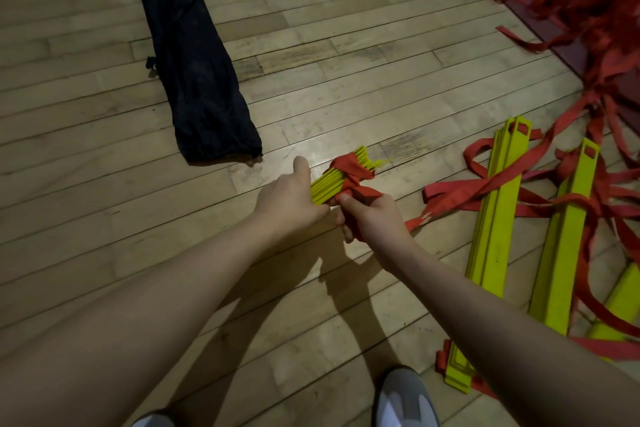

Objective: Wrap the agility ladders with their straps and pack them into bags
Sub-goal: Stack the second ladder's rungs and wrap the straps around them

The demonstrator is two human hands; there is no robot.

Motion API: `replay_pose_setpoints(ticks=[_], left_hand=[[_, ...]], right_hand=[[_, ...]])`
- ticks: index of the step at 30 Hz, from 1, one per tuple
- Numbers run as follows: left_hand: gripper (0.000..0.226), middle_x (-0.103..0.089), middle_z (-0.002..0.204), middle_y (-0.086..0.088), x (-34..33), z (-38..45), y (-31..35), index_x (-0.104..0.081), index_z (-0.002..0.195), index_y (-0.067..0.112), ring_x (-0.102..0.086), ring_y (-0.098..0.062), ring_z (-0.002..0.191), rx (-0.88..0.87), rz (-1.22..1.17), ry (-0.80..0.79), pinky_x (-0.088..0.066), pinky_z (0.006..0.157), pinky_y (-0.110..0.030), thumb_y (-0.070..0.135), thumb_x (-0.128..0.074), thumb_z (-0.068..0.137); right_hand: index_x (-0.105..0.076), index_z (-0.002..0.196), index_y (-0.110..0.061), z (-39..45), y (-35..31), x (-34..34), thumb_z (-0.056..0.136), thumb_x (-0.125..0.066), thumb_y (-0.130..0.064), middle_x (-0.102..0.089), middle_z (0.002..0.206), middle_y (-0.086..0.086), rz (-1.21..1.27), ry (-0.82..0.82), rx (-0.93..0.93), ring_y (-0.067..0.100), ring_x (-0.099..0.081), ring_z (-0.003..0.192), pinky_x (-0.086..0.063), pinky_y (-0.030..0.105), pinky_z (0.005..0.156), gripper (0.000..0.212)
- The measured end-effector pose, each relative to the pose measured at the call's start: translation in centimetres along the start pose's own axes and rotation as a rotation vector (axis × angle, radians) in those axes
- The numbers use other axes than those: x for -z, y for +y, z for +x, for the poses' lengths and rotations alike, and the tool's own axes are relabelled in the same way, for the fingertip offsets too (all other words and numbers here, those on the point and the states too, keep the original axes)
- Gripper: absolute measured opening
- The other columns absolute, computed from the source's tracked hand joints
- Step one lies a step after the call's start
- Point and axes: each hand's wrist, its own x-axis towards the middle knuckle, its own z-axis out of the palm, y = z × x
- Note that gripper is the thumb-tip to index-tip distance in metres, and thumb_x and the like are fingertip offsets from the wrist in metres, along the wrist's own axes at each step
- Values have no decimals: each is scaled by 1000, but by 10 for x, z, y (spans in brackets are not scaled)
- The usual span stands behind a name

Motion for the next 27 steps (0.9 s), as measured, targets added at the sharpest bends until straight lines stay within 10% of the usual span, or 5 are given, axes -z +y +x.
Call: replay_pose_setpoints(ticks=[12, 21, 27], left_hand=[[72, -32, 135, -13, 7, -23, -1, -15, 145, 13, -33, -31, 126, 0, 40, -169, -30, 102, -40, 38, -53, 90], [52, -38, 100, 0, 16, -28, -16, -45, 116, 13, -47, -20, 99, -114, 131, 0, -41, 73, -31, 40, -69, 78], [59, -37, 119, -9, 14, -28, -16, -38, 121, 10, -50, -22, 82, -35, 242, 122, -39, 61, -29, 34, -73, 80]], right_hand=[[-61, 79, -2, -2, 3, -2, 96, -54, -8, -60, 62, 6, 19, 49, -53, 12, -50, 45, -44, 23, 48, 19], [-58, 98, 3, -13, -2, 5, 97, -50, -2, -67, 77, 15, 62, -163, -105, 20, -65, 63, -53, 28, 59, 10], [-55, 111, 5, -21, -9, 10, 99, -49, -8, -64, 72, 13, 13, -338, -135, 23, -65, 57, -55, 30, 56, 19]])
